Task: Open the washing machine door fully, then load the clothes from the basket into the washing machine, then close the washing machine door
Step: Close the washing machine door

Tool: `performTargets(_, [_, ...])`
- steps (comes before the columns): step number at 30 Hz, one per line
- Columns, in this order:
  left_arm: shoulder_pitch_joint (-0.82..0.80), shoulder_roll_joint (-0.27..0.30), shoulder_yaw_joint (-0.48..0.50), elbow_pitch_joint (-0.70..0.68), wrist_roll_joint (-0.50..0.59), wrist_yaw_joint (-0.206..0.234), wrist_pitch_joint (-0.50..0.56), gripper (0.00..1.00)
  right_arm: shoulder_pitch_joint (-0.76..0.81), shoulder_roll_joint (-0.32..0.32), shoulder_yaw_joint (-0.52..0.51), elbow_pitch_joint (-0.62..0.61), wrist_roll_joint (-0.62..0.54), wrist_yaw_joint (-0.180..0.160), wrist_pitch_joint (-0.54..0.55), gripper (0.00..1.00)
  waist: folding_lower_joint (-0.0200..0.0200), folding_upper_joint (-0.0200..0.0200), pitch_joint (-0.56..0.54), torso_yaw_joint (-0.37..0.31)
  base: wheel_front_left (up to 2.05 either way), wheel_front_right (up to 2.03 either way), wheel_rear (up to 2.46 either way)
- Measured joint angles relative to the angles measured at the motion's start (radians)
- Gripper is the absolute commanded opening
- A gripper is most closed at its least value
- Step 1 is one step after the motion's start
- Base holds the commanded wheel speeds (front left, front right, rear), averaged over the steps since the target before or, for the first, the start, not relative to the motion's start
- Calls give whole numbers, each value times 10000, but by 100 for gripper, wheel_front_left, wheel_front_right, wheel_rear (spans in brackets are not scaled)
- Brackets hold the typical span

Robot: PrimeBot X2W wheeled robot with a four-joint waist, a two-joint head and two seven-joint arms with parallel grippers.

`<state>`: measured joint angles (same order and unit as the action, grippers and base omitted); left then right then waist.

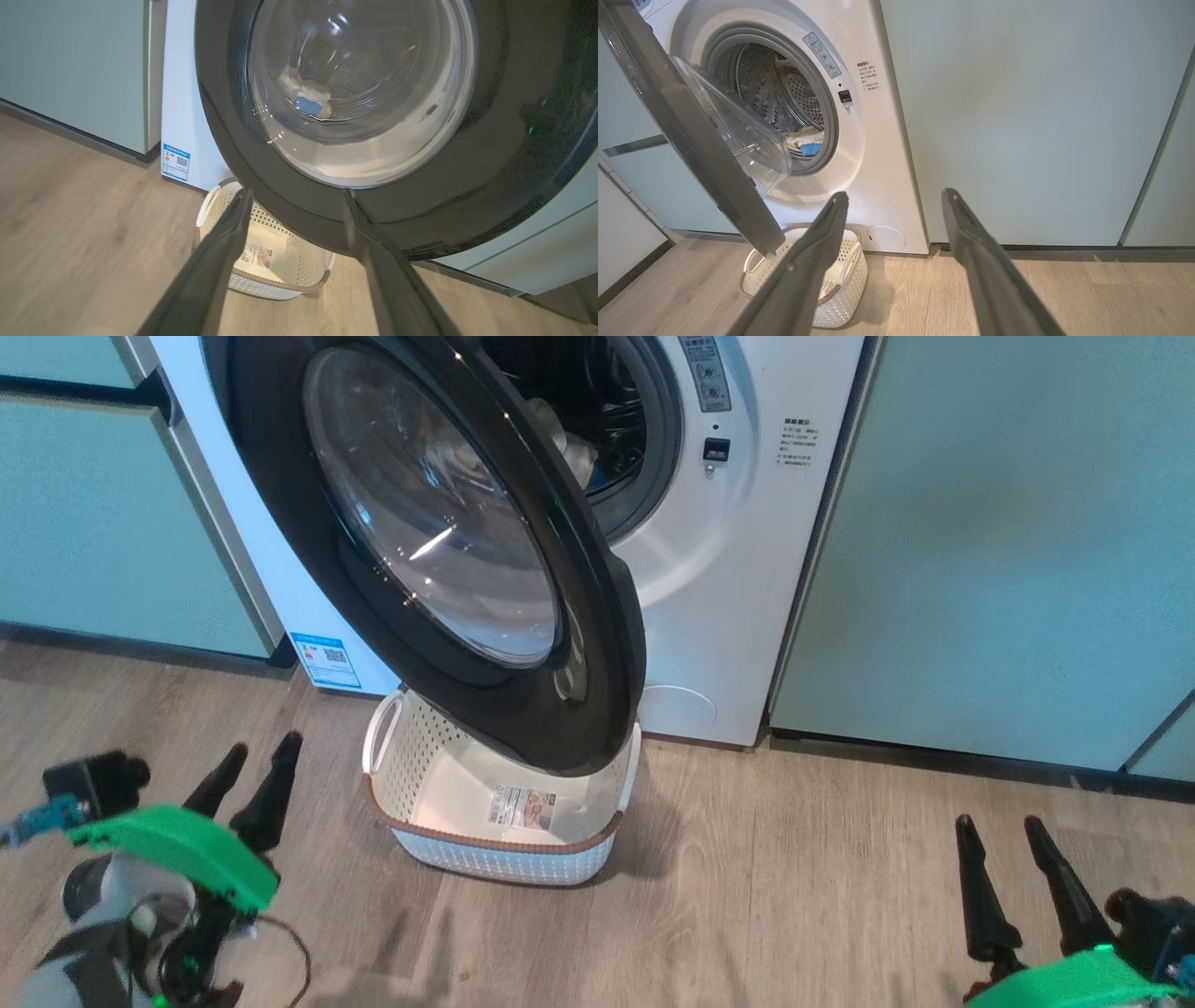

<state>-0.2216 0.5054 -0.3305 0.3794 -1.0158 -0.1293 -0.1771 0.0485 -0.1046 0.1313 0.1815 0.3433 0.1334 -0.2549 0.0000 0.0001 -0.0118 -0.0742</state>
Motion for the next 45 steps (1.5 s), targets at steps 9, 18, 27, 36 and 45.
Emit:
performTargets(9, [486, 186, 445, 107, 1739, -2, -734, 100, 167, 40, -173, -82, -2, 0, 0, 100, 0, 0, -14, 169, 0, 0, 0])
performTargets(18, [1695, -1020, 2412, -915, 4312, -4, -755, 100, 168, 128, -213, -134, -2, 0, 0, 100, 0, 0, 2, 119, 0, 0, 0])
performTargets(27, [2551, -1866, 3133, -1271, 5526, -4, -755, 100, 208, 159, -230, -134, -2, 0, 0, 100, 0, 0, 22, -1, 0, 0, 0])
performTargets(36, [2634, -2174, 3707, -1348, 6215, -4, -755, 100, 217, 182, -263, -134, -2, 0, 0, 100, 0, 0, 33, -39, 0, 0, 0])
performTargets(45, [2821, -2243, 3708, -1350, 6372, -6, -755, 100, 217, 188, -261, -136, -2, 0, 0, 100, 0, 0, 79, -29, 0, 0, 0])
